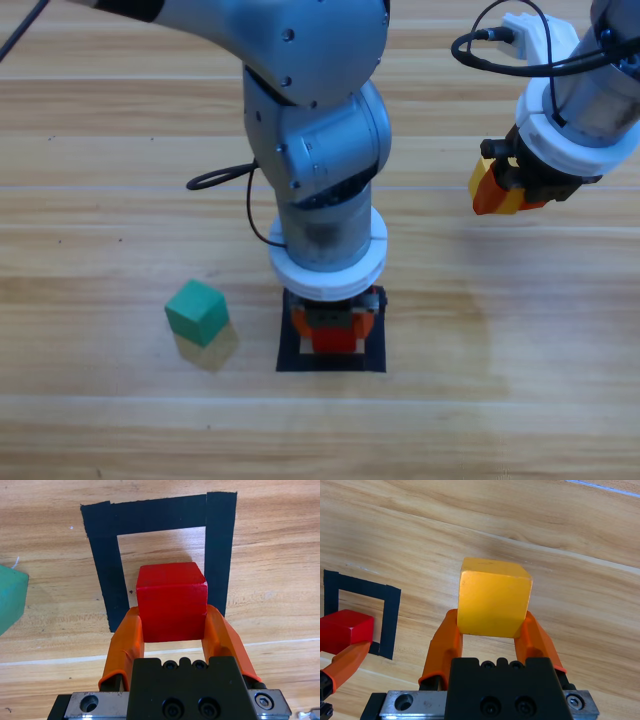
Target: Stack the blocks in the rectangular block: red at the bottom, yellow in the middle, green on top
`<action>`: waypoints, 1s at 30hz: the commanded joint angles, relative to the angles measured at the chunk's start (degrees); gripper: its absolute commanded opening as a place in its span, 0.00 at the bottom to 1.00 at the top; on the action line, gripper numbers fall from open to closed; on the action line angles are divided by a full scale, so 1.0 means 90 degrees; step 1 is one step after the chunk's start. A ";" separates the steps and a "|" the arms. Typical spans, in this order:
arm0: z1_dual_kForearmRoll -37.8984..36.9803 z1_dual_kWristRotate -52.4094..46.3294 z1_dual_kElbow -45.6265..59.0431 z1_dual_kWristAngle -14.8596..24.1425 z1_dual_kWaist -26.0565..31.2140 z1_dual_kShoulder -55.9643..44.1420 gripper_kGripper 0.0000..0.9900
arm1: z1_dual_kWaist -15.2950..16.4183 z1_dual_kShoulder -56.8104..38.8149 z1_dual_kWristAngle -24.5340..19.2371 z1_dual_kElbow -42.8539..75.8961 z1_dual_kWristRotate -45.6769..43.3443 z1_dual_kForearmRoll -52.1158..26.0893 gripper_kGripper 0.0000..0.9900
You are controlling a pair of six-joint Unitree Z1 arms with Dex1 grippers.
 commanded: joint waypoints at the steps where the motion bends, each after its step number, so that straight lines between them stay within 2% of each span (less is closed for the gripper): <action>1: -0.0066 -0.0024 0.0142 0.0075 0.0116 0.0091 0.06 | -0.0144 0.0258 -0.0077 0.0086 0.0069 -0.0129 0.18; 11: -0.0076 -0.0024 0.0200 0.0143 0.0126 0.0149 0.06 | -0.0144 0.0258 -0.0087 0.0086 0.0069 -0.0129 0.18; 18: -0.0125 -0.0024 0.0259 0.0143 0.0116 0.0198 0.16 | -0.0144 0.0258 -0.0087 0.0086 0.0069 -0.0129 0.18; 24: -0.0134 -0.0034 0.0239 0.0153 0.0116 0.0198 0.17 | -0.0144 0.0258 -0.0087 0.0096 0.0069 -0.0129 0.18; 27: -0.0144 -0.0034 0.0181 0.0143 0.0116 0.0227 0.22 | -0.0144 0.0258 -0.0087 0.0096 0.0069 -0.0129 0.18; 29: -0.0144 -0.0043 0.0142 0.0153 0.0116 0.0257 0.32 | -0.0144 0.0258 -0.0087 0.0096 0.0069 -0.0129 0.18; 30: -0.0144 -0.0053 0.0093 0.0153 0.0116 0.0276 0.40 | -0.0144 0.0258 -0.0087 0.0096 0.0069 -0.0129 0.18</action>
